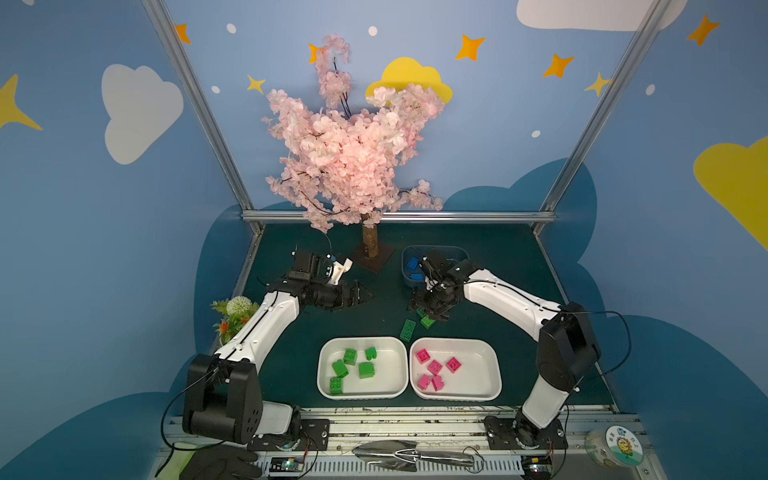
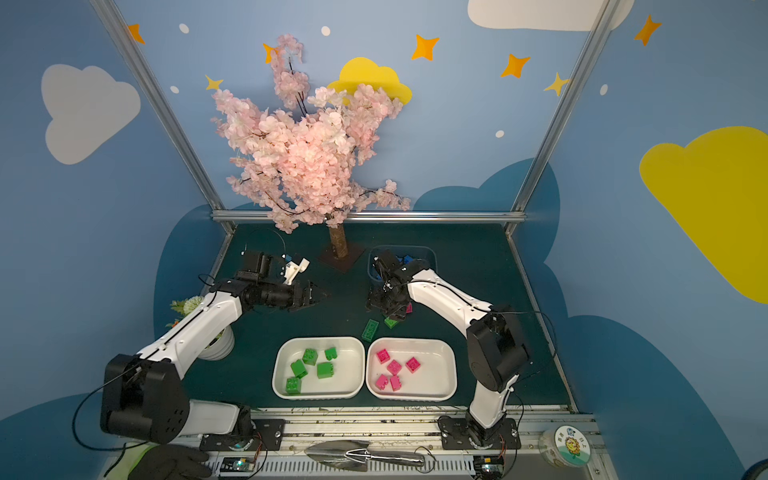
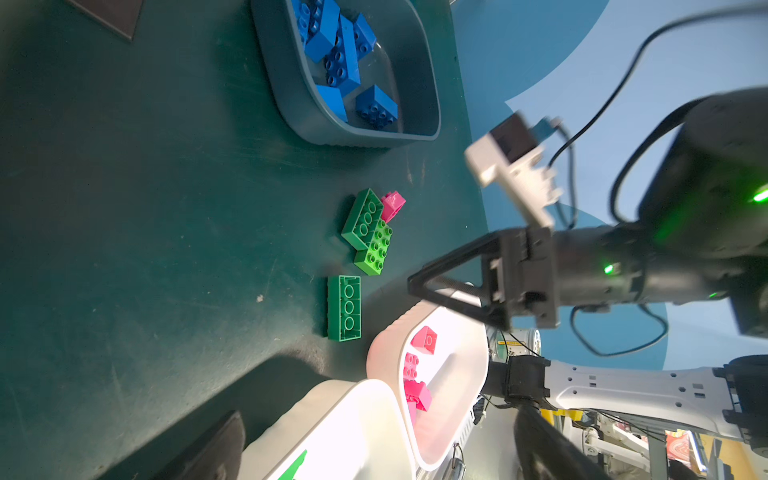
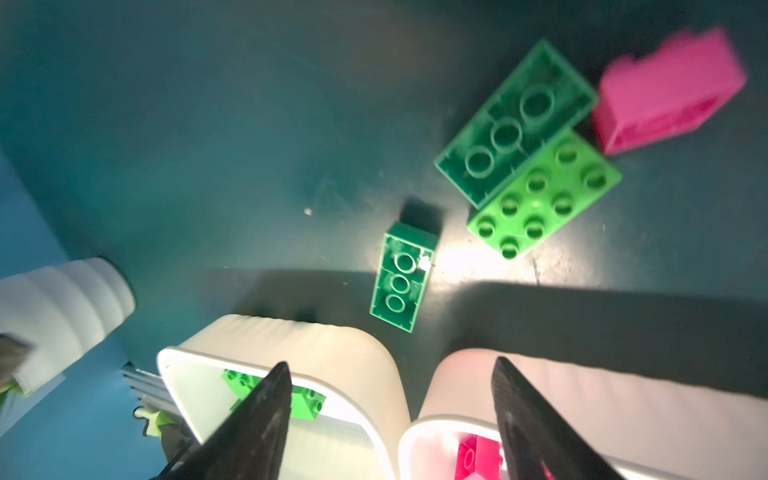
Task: Sort the legos into containers by color
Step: 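Return the right gripper to the pile and grasp a green brick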
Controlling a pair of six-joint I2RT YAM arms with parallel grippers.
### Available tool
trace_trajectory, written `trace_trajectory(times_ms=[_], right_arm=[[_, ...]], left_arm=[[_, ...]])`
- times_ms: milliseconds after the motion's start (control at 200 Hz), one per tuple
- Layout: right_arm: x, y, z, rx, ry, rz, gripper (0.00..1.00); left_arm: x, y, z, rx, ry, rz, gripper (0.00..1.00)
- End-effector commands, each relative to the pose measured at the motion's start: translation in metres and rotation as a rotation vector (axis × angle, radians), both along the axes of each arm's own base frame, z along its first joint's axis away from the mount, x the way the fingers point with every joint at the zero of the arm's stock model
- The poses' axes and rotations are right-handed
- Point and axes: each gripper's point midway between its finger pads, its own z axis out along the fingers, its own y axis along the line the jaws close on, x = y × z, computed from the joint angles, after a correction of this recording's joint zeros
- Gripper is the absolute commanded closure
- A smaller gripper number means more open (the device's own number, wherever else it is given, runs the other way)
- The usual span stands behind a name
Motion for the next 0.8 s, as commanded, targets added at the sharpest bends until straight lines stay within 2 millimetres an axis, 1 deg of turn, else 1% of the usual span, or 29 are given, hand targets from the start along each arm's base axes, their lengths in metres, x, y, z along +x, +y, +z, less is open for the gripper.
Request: trace_trajectory(times_ms=[0,115,195,255,481,621,721,796], right_arm=[[-0.002,0.009,-0.017,-0.029,0.014,-0.042,0.25],[-0.006,0.019,-0.035,-0.051,0.022,0.001,0.28],[-0.004,0.023,-0.043,-0.058,0.023,0.015,0.3],[-0.003,0.025,-0.049,-0.073,0.028,0.021,0.32],[-0.011,0.026,-0.075,-0.122,0.076,0.039,0.39],[-0.007,0.029,-0.085,-0.142,0.078,0.057,0.5],[-0.005,0.027,-0.09,-0.17,0.077,0.067,0.62],[-0.003,0.026,-0.086,-0.179,0.06,0.081,0.69]], left_arm=[[-0.002,0.002,0.01,-0.001,-0.034,-0.009,0.0],[-0.005,0.002,0.012,-0.007,-0.048,-0.008,0.01],[-0.008,0.003,0.011,-0.003,-0.052,-0.008,0.0],[-0.009,0.003,0.01,-0.004,-0.051,-0.009,0.01],[-0.013,0.004,0.009,0.0,-0.058,-0.007,0.01],[-0.015,0.005,0.006,0.002,-0.055,-0.006,0.01],[-0.016,0.005,0.005,0.001,-0.049,-0.008,0.01],[-0.017,0.005,0.004,0.0,-0.045,-0.01,0.01]])
